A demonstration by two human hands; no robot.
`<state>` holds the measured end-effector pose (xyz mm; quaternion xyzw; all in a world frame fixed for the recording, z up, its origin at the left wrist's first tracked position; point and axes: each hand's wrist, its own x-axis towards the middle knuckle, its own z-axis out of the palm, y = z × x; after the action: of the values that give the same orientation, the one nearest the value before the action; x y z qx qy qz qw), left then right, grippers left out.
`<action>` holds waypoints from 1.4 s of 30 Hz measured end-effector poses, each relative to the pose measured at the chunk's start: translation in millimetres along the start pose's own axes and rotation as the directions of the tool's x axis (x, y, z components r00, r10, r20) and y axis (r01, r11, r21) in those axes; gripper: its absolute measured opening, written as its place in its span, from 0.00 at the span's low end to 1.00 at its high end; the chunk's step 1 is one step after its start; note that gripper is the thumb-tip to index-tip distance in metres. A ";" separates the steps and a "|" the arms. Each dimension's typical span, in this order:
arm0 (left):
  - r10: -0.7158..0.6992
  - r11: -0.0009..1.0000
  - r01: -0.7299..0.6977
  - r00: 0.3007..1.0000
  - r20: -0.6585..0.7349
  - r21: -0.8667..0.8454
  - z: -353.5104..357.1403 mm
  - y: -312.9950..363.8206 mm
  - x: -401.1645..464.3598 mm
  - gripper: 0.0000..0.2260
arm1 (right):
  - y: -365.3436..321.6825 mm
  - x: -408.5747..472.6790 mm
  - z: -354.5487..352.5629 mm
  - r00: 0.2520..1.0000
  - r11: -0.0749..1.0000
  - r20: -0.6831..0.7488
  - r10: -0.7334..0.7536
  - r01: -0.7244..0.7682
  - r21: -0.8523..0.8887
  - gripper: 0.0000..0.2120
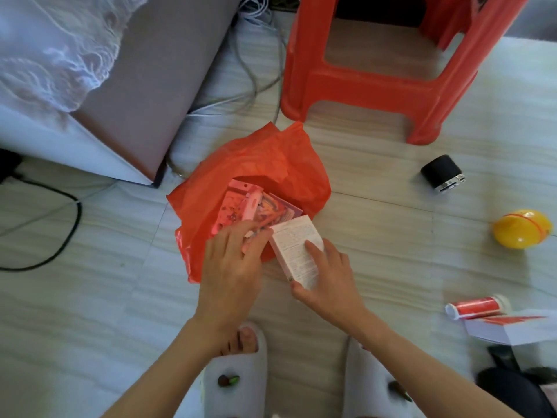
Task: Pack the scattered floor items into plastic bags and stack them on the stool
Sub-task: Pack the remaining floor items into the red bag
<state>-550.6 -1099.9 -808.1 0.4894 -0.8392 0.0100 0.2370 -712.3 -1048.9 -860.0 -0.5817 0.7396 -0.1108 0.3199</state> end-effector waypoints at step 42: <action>-0.609 0.724 0.578 0.792 0.045 -0.376 -67.7 -31.4 109.8 0.09 | -23.1 78.4 -194.9 0.806 0.911 -0.559 0.194 0.063 0.407 0.18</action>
<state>-543.2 -1189.1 -710.1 0.6773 -0.6142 -0.2046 0.3495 -820.7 -1169.4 -724.4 -0.4125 0.7823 -0.4250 0.1928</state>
